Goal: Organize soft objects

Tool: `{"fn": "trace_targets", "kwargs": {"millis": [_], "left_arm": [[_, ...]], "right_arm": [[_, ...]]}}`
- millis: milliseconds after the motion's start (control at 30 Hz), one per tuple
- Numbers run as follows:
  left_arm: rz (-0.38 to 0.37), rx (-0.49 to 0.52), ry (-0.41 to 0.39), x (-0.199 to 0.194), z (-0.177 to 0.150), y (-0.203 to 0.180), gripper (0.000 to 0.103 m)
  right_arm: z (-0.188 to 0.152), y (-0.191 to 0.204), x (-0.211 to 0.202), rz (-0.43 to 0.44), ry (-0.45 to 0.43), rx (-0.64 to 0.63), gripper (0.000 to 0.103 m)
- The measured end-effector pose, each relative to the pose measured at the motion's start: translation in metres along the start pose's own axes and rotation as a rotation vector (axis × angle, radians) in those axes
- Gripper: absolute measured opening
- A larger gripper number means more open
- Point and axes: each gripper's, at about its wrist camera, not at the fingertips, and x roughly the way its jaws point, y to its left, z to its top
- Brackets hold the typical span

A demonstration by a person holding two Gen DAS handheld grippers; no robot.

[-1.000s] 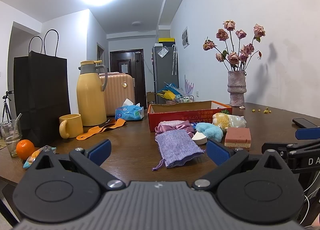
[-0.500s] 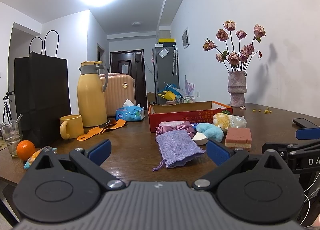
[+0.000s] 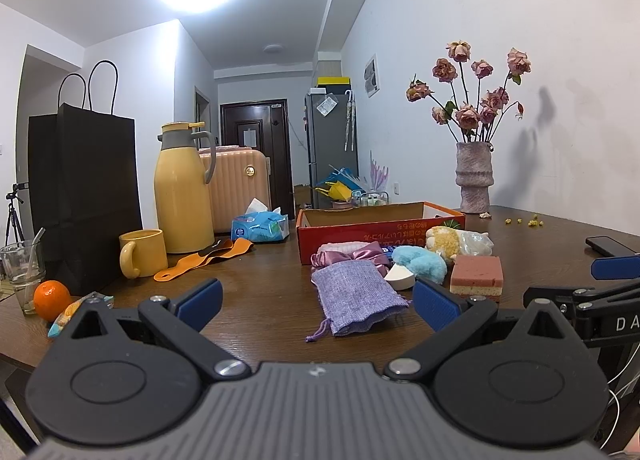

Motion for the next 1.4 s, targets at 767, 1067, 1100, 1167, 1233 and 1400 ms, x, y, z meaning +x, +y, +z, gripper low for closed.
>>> {"fn": "trace_targets", "kwargs": {"millis": [767,1067,1100,1167,1233,1400], "left_arm": [[0.125,-0.011,0.067,0.075,-0.008,0.036,0.103],[0.171,-0.072,0.123,0.143,0.002,0.087,0.103],[0.170,-0.070,0.121,0.147,0.003,0.090,0.103],[0.161,-0.065,0.118,0.155,0.007,0.094,0.103],[0.143,-0.065,0.121,0.162,0.009,0.094,0.103],[0.011,-0.057,0.127,0.179,0.015,0.079,0.103]], "right_arm": [[0.014,0.005,0.059,0.040,0.084,-0.022,0.103],[0.025,0.061,0.167,0.132,0.213,-0.054,0.082],[0.025,0.062,0.179,0.132,0.233,-0.039,0.076],[0.023,0.058,0.197,0.157,0.267,0.014,0.039],[0.021,0.056,0.204,0.207,0.297,0.017,0.019],[0.028,0.028,0.189,0.238,0.340,-0.088,0.026]]}}
